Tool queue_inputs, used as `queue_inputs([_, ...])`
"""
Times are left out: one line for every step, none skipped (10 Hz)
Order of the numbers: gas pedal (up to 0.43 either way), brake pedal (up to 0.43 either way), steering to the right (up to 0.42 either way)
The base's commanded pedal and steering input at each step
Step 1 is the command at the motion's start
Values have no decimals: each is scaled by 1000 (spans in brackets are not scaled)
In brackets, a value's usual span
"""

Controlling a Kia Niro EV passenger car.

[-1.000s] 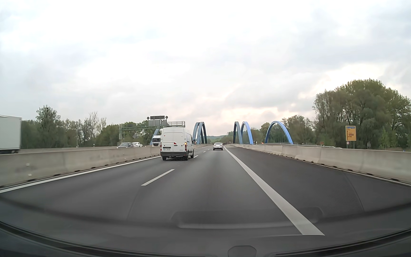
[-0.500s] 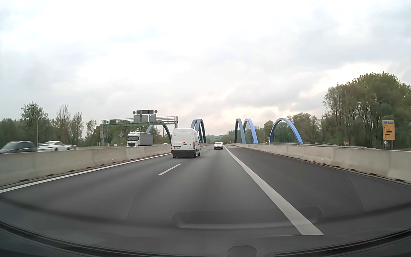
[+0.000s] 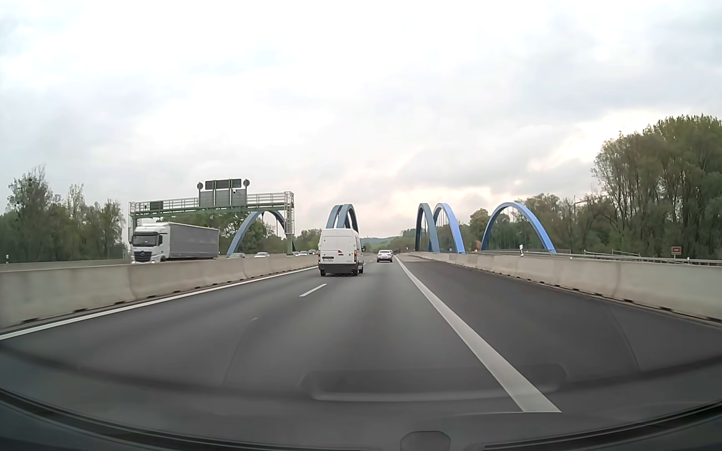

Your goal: Follow the waypoints while adhering to traffic rules and regulations

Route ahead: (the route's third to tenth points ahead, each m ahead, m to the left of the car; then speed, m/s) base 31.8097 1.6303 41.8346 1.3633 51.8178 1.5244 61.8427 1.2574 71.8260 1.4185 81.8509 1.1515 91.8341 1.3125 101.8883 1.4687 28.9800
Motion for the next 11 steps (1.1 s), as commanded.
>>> queue_inputs([197, 0, -3])
queue_inputs([197, 0, -3])
queue_inputs([197, 0, -3])
queue_inputs([197, 0, -3])
queue_inputs([197, 0, -3])
queue_inputs([197, 0, -3])
queue_inputs([197, 0, -2])
queue_inputs([197, 0, -2])
queue_inputs([197, 0, -3])
queue_inputs([197, 0, -3])
queue_inputs([197, 0, -3])
